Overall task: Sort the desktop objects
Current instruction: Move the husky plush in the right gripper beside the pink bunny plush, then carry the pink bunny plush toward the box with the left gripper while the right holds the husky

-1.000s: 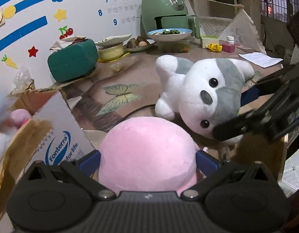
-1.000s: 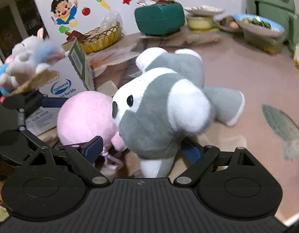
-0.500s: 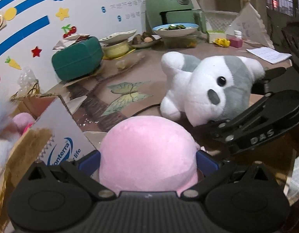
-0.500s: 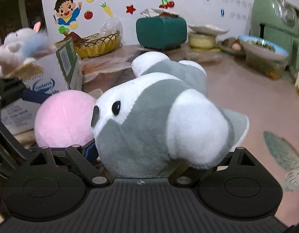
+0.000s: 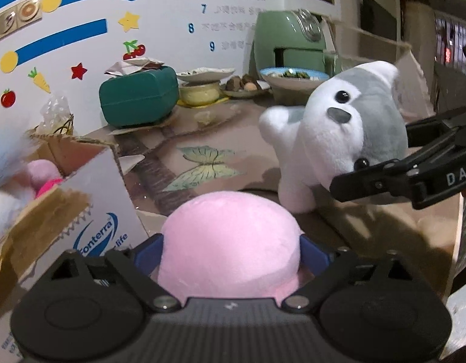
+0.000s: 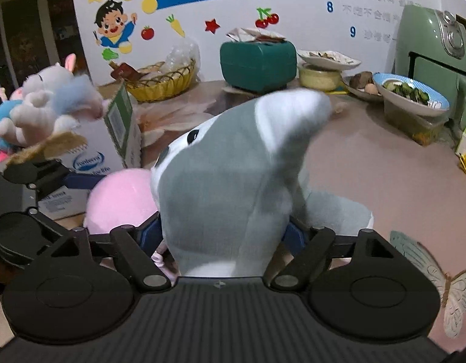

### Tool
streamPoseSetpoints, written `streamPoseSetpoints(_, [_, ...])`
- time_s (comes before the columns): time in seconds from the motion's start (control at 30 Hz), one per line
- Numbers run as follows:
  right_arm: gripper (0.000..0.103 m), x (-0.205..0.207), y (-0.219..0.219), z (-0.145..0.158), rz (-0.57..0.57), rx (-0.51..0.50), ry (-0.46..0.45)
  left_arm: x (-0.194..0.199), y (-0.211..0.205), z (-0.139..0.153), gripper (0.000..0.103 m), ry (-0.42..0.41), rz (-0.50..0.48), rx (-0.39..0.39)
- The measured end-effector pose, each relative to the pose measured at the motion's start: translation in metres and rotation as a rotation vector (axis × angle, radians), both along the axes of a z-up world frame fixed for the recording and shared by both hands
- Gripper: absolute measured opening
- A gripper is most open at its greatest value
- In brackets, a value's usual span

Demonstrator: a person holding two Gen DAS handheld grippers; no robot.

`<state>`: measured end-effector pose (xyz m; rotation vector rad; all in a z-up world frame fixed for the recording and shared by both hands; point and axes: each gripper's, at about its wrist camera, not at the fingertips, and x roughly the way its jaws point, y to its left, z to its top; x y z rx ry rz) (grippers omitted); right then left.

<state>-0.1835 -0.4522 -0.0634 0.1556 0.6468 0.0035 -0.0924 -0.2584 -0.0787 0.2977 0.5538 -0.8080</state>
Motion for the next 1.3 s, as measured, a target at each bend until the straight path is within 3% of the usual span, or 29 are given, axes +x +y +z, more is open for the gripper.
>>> streamPoseSetpoints(0.1, [0.095,0.000,-0.001,0.012,0.013,-0.002,-0.013,0.001,0.005,0.006,0.090,0.011,0.001,-0.034])
streamPoseSetpoints(0.2, [0.094,0.004,-0.003,0.016,0.011,-0.025,0.005,0.000,0.008,0.008,0.088,0.005,0.001,-0.015])
streamPoseSetpoints(0.37, [0.095,0.015,-0.014,0.018,0.009,0.020,0.033,-0.003,0.020,0.011,0.088,0.022,-0.042,-0.009])
streamPoseSetpoints(0.47, [0.103,0.025,-0.012,0.014,0.027,-0.007,0.056,-0.007,0.029,0.016,0.094,0.010,-0.076,-0.002])
streamPoseSetpoints(0.57, [0.103,0.035,-0.006,0.005,0.049,-0.040,0.061,-0.015,0.037,0.018,0.100,-0.037,-0.120,0.047])
streamPoseSetpoints(0.63, [0.103,0.040,0.002,-0.001,0.076,-0.101,0.043,-0.023,0.042,0.017,0.100,-0.063,-0.160,0.088])
streamPoseSetpoints(0.77, [0.103,0.047,0.029,-0.017,0.155,-0.317,0.027,-0.035,0.049,0.012,0.101,-0.131,-0.248,0.181])
streamPoseSetpoints(0.9, [0.103,0.052,0.050,-0.031,0.209,-0.481,0.009,-0.040,0.043,0.003,0.101,-0.250,-0.327,0.294])
streamPoseSetpoints(1.03, [0.103,0.055,0.043,-0.027,0.183,-0.429,0.005,-0.042,0.030,-0.010,0.101,-0.368,-0.413,0.437])
streamPoseSetpoints(1.3, [0.103,0.058,-0.021,-0.001,0.029,-0.028,0.060,-0.047,0.013,-0.030,0.103,-0.489,-0.577,0.613])
